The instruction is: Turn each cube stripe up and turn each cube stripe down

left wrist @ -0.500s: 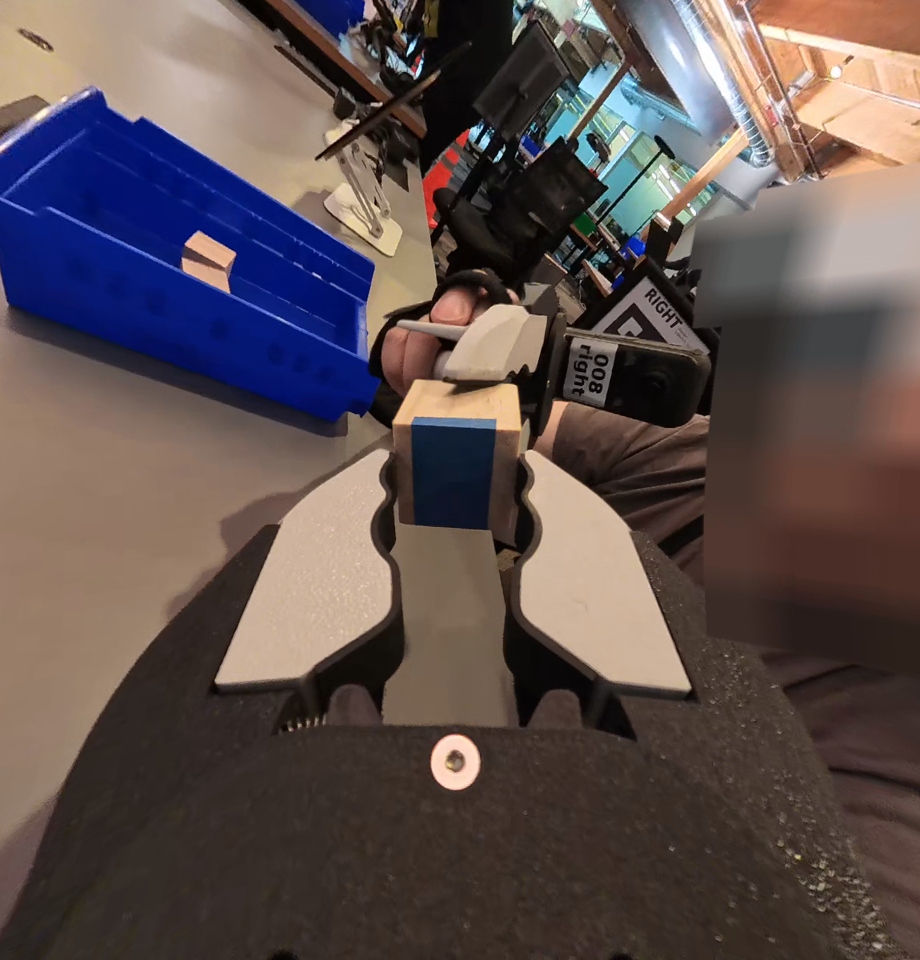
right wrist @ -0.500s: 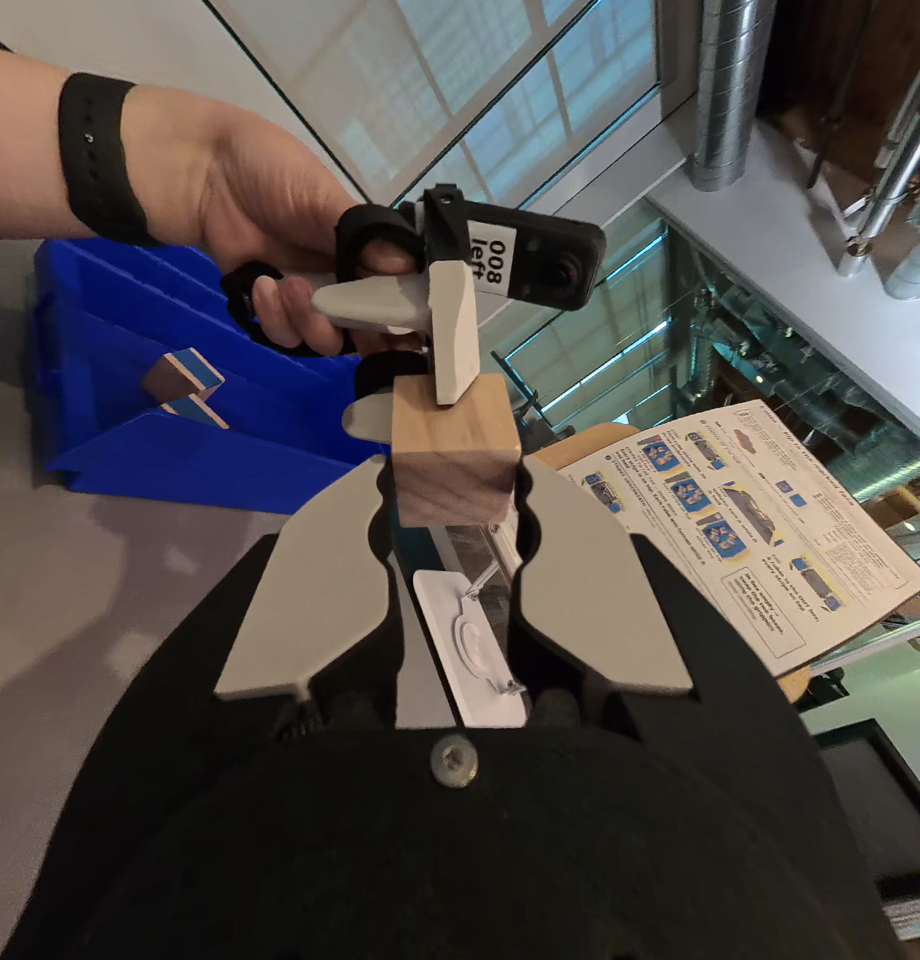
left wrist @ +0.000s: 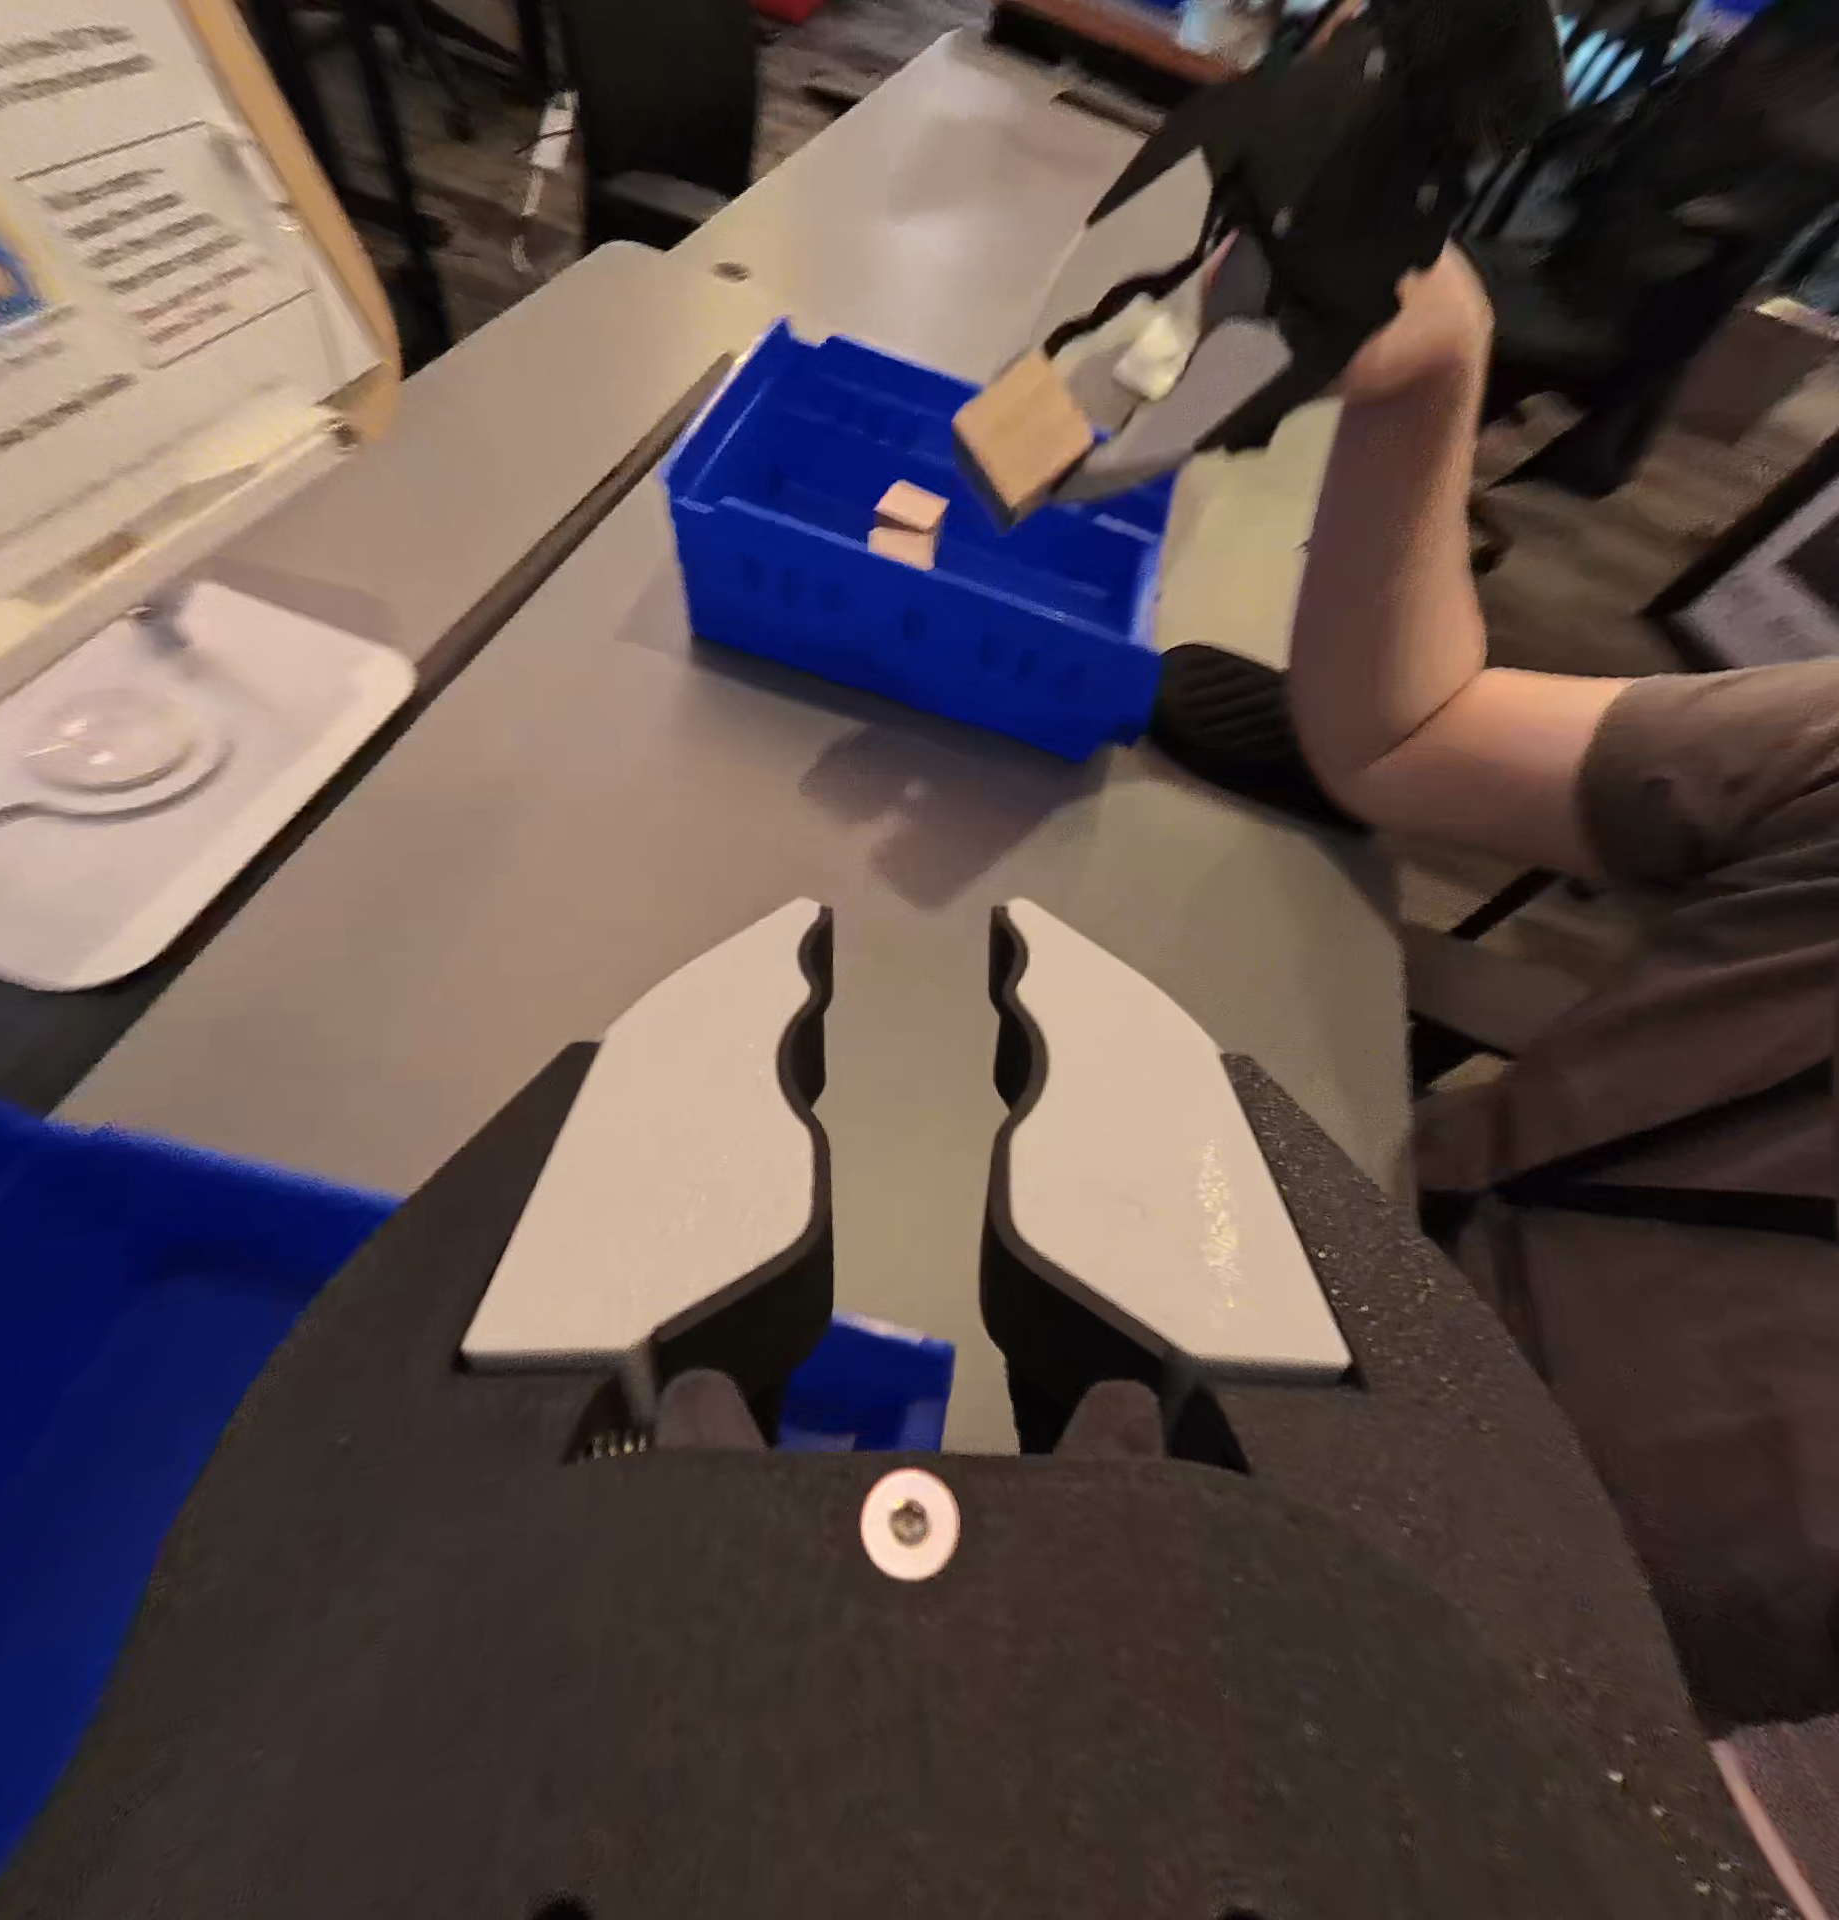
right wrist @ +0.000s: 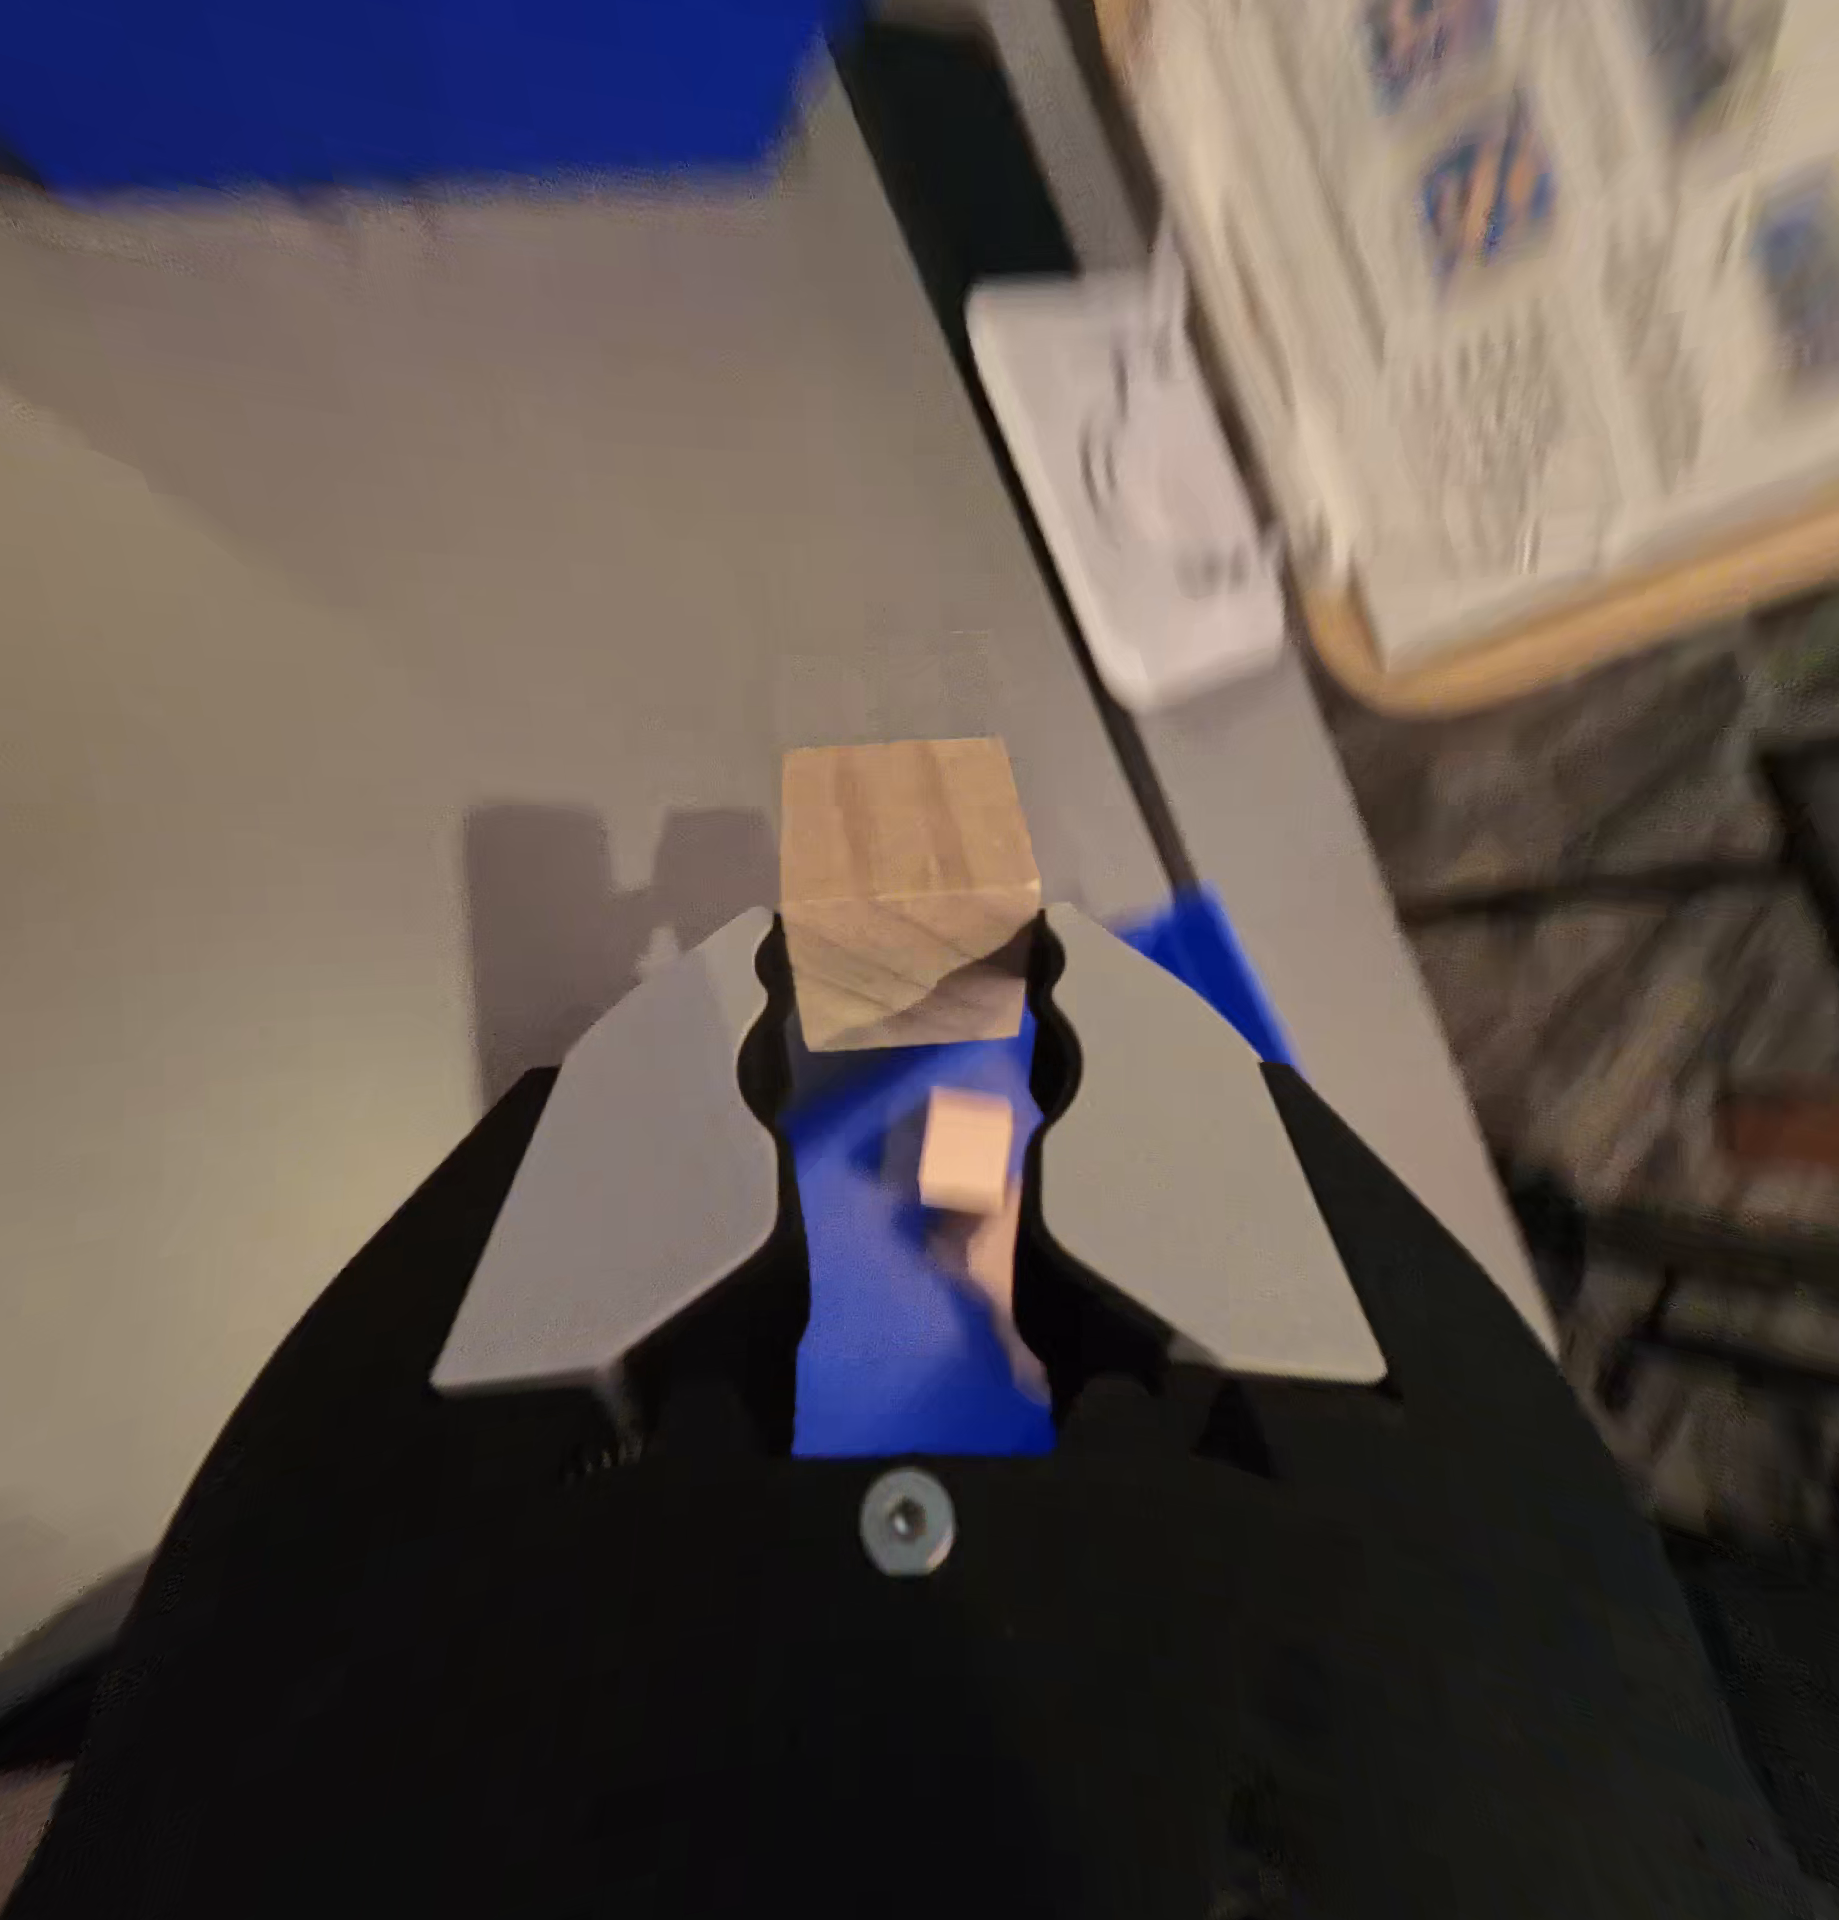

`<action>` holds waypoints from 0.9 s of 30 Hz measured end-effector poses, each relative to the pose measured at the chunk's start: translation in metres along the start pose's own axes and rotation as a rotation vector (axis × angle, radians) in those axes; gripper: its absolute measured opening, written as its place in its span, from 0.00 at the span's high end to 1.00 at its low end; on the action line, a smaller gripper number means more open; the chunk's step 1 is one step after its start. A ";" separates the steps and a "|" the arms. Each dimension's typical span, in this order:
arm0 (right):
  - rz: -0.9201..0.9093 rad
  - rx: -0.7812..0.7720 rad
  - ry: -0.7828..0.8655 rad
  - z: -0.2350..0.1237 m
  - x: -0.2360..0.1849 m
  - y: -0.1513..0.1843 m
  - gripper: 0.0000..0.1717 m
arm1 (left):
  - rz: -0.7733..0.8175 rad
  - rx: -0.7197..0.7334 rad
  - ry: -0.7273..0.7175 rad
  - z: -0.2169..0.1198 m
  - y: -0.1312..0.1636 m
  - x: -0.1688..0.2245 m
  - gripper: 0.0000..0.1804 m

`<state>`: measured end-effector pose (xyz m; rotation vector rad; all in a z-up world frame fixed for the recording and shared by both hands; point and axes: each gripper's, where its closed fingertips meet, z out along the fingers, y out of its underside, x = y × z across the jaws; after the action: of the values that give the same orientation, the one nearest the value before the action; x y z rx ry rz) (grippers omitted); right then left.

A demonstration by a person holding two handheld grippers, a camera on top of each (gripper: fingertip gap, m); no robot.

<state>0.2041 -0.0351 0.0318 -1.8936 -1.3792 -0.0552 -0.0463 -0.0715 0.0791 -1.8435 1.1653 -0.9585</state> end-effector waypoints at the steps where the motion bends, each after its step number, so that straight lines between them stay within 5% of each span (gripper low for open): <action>1: 0.066 -0.109 0.016 -0.001 0.013 0.032 0.74 | 0.002 -0.022 -0.039 -0.006 0.005 -0.004 0.83; 5: 0.339 -0.498 -0.096 0.001 0.020 0.146 0.74 | -0.037 -0.145 -0.219 -0.031 0.032 -0.029 0.78; 9: 0.523 -0.712 -0.248 0.013 0.005 0.205 0.74 | -0.091 -0.212 -0.329 -0.048 0.050 -0.046 0.78; 18: 0.604 -0.911 -0.236 0.031 0.009 0.253 0.74 | -0.178 -0.416 -0.585 -0.088 0.099 -0.088 0.78; 27: 0.655 -0.893 -0.230 0.051 0.013 0.254 0.72 | -0.183 -0.669 -0.532 -0.072 0.146 -0.097 0.75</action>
<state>0.3991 -0.0218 -0.1382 -3.1054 -0.8386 -0.1478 -0.1944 -0.0410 -0.0358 -2.5551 1.0516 -0.1104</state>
